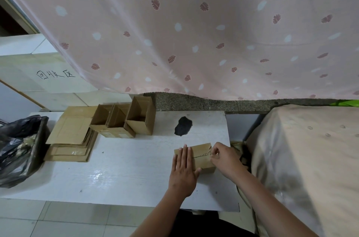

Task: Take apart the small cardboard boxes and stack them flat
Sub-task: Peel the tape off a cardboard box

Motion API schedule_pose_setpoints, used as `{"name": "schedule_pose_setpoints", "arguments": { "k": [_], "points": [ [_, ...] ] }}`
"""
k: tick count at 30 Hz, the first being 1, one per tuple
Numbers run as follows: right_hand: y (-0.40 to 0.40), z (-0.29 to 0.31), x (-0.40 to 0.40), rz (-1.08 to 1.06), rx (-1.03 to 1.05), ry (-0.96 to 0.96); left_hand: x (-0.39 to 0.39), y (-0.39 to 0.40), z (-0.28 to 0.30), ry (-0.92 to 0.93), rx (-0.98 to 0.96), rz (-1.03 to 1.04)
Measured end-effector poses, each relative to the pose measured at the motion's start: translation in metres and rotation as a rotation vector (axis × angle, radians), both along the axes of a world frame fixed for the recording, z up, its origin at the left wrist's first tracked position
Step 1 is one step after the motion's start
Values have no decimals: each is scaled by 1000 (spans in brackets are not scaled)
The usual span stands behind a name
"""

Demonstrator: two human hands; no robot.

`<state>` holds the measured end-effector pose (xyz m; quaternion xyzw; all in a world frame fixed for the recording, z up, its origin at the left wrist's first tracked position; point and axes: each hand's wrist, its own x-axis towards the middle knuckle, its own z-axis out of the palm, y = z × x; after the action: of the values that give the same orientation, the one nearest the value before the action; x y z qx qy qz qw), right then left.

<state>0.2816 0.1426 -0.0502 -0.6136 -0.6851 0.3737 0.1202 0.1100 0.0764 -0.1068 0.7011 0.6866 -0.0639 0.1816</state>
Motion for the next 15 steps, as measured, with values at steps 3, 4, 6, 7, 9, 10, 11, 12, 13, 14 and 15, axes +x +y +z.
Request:
{"name": "schedule_pose_setpoints", "arguments": {
  "k": [3, 4, 6, 7, 9, 10, 11, 12, 13, 14, 15],
  "points": [
    [-1, -8, -1, 125, 23, -18, -1, 0, -1, -3, 1, 4],
    [-1, -11, -2, 136, 21, -43, -1, 0, -1, -6, 3, 2],
    [-2, -16, -1, 140, 16, -96, -1, -1, -2, -13, 6, 1],
    [-2, -19, 0, 142, 25, -109, -1, -1, -2, -17, 8, 3],
    [-1, -21, 2, 139, 53, -110, 0, 0, -2, -28, 15, 7],
    [-1, -21, 2, 134, 75, -108, -1, -1, -1, -30, 19, 7],
    [0, -20, 3, 130, 91, -109, -1, -1, -1, -31, 22, 7],
    [2, -18, 3, 124, 108, -113, -1, -1, -1, -30, 23, 8],
    [3, -17, 3, 115, 125, -122, -1, -1, -1, -26, 23, 9],
    [5, -16, 4, 104, 145, -139, -1, -1, -1, -22, 21, 8],
    [6, -15, 6, 91, 157, -162, -1, -1, -1, -22, 19, 9]
  ]
}}
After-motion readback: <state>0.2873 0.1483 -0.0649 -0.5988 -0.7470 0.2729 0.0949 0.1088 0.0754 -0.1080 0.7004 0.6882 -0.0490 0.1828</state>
